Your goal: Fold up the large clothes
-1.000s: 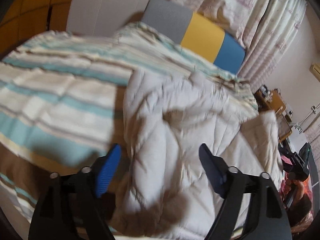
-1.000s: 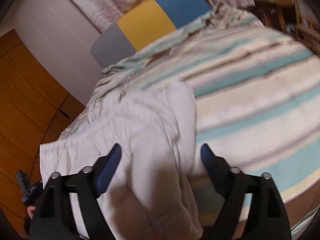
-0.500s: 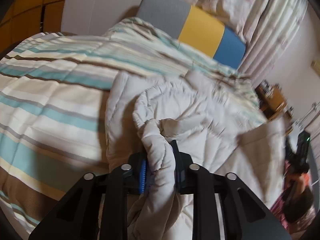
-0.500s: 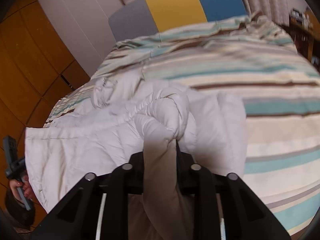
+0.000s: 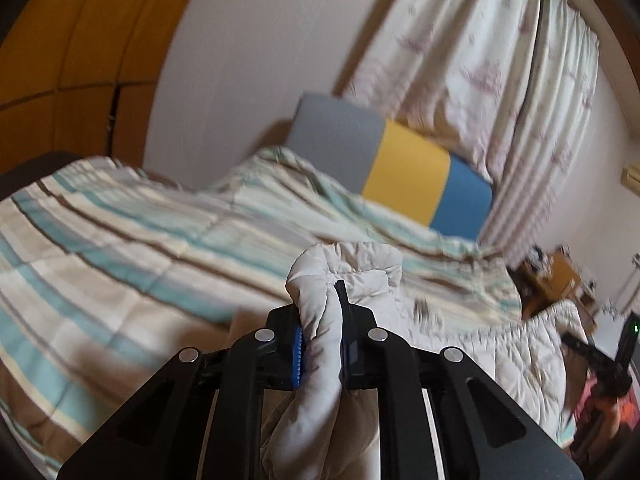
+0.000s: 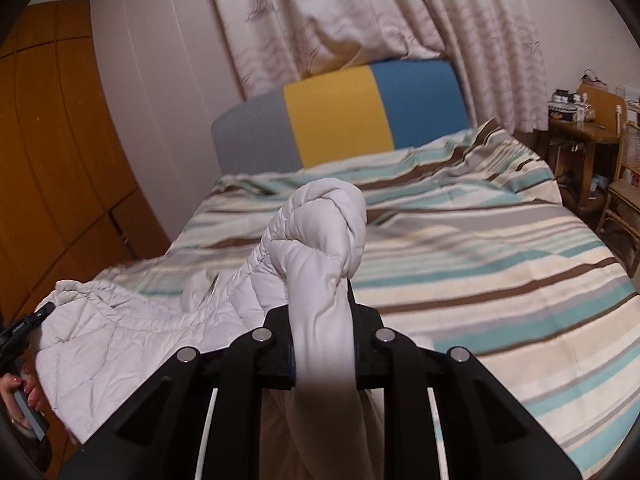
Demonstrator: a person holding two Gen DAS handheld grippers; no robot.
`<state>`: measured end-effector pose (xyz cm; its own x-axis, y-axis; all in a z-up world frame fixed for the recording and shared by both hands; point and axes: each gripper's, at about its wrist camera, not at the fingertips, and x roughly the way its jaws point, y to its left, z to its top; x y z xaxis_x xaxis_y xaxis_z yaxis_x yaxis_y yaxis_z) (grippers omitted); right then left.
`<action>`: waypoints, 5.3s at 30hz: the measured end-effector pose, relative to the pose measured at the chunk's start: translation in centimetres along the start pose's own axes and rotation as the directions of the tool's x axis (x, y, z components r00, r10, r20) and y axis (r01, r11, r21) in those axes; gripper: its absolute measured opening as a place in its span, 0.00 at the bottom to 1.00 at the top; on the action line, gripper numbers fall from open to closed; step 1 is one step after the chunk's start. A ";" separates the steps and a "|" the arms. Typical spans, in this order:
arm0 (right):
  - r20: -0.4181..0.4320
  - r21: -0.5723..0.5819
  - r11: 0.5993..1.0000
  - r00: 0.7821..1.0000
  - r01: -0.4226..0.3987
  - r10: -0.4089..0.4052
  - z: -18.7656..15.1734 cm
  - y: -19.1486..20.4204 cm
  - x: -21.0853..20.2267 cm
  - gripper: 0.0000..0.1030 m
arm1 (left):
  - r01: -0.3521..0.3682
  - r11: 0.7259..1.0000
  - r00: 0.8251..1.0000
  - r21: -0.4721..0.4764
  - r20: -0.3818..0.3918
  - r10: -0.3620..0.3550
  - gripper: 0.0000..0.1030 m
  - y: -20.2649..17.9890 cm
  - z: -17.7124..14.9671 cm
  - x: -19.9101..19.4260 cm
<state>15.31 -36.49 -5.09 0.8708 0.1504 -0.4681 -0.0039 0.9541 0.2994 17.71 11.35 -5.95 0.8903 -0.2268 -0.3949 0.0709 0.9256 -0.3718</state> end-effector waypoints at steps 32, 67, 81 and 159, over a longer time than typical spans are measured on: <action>-0.249 -0.033 0.948 0.917 0.315 -0.313 -5.0 -3.8 18.2 0.33 | -0.379 0.922 0.890 0.081 -0.241 0.387 0.14 3.9 -4.4 18.4; -0.289 -0.082 0.929 0.884 0.361 -0.368 -5.5 -3.7 19.6 0.45 | -0.388 0.825 0.863 0.410 -0.153 0.481 0.83 -13.0 -6.2 19.7; -0.276 -0.080 0.929 0.887 0.362 -0.370 -4.3 -2.8 18.1 0.54 | -0.353 0.867 0.873 0.352 -0.210 0.440 0.87 -10.3 -9.0 21.5; -0.234 -0.081 0.975 0.947 0.207 -0.220 -7.1 1.4 18.0 0.75 | -0.382 0.830 0.805 0.407 -0.295 0.515 0.96 -10.3 -6.0 20.0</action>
<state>27.48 -30.59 -18.93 0.7101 -0.0071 -0.7040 0.1368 0.9823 0.1280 32.09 -4.58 -15.03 0.6200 0.2046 -0.7574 -0.0976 0.9780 0.1843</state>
